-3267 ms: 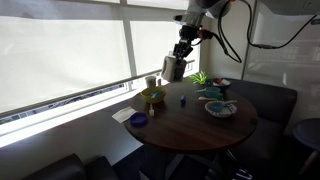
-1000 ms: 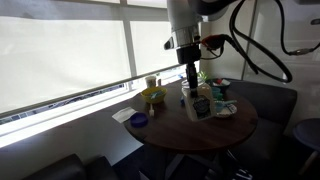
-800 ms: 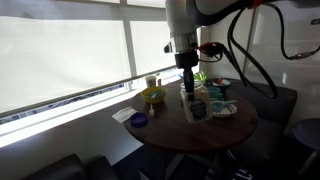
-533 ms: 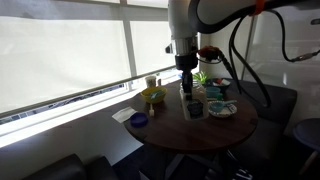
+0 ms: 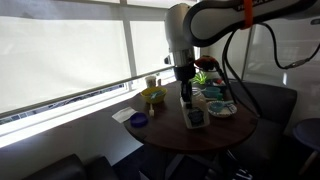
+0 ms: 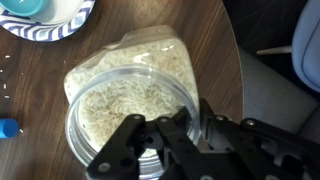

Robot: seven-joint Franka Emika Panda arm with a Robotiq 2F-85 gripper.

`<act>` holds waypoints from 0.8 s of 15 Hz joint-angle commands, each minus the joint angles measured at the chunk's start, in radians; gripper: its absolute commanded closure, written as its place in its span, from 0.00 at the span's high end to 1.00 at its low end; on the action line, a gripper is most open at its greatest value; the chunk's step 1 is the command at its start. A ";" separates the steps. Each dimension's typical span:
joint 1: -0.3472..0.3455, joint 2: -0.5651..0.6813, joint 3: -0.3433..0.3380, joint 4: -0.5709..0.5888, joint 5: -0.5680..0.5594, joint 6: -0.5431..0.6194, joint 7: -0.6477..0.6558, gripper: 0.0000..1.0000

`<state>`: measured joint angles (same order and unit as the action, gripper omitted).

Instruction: Move the container to the left

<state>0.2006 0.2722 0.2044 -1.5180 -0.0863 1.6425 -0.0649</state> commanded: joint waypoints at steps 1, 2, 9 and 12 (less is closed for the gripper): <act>0.022 -0.012 -0.017 0.018 -0.033 0.013 0.070 0.02; 0.022 -0.016 -0.020 0.017 -0.040 0.019 0.087 0.02; 0.026 -0.020 -0.025 0.019 -0.063 0.108 0.149 0.02; 0.034 -0.010 -0.025 0.039 -0.081 0.151 0.159 0.02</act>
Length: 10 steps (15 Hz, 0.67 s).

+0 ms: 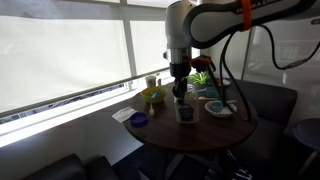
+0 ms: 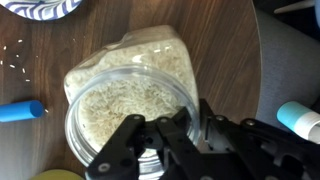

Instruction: Move the container to the left

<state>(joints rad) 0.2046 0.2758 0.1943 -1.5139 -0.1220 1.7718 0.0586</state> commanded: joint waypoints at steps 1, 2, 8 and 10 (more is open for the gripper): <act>0.032 -0.012 -0.015 0.037 -0.050 0.034 0.035 0.02; 0.034 -0.011 -0.015 0.038 -0.054 0.041 0.037 0.02; 0.042 0.012 -0.009 0.049 -0.043 0.081 0.020 0.02; 0.044 0.022 -0.008 0.049 -0.034 0.101 0.020 0.02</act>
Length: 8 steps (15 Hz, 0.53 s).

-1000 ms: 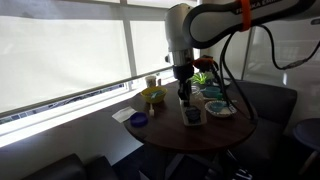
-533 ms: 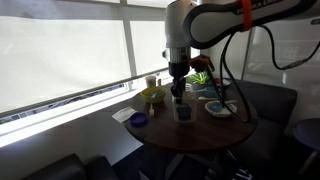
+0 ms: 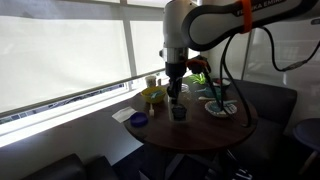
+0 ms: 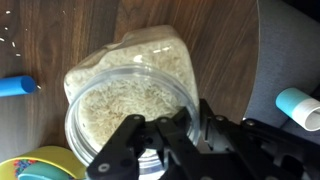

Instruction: Move the container to the left

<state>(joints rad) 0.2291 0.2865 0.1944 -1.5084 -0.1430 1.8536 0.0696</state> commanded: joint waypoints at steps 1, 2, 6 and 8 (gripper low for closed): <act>0.020 0.015 -0.008 0.043 -0.011 0.027 0.008 0.02; 0.021 0.019 -0.008 0.043 -0.007 0.034 0.005 0.02; 0.021 0.031 -0.007 0.035 0.005 0.060 0.001 0.02; 0.020 0.034 -0.007 0.031 0.009 0.074 -0.002 0.02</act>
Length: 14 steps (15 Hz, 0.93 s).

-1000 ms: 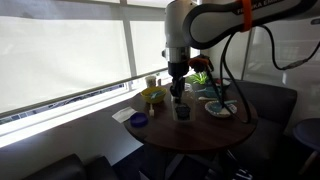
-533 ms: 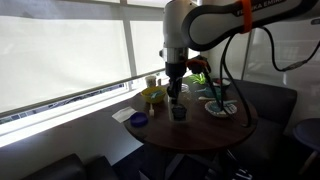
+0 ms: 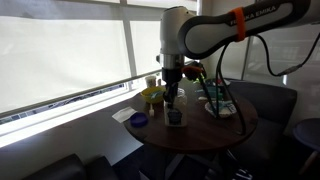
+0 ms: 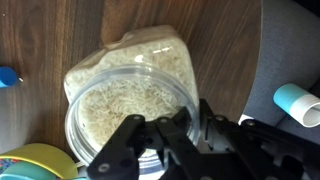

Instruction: Move the container to the left

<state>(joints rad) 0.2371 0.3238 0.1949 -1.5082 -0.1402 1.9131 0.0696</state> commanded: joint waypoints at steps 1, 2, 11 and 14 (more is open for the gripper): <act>0.012 -0.002 -0.008 0.030 0.008 0.018 -0.002 0.33; 0.012 -0.001 -0.008 0.029 0.007 0.018 -0.003 0.34; -0.004 -0.054 -0.008 0.042 0.024 -0.003 -0.041 0.95; -0.007 -0.110 -0.018 0.025 -0.009 -0.018 -0.043 1.00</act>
<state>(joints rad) 0.2302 0.2755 0.1911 -1.4622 -0.1392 1.9196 0.0439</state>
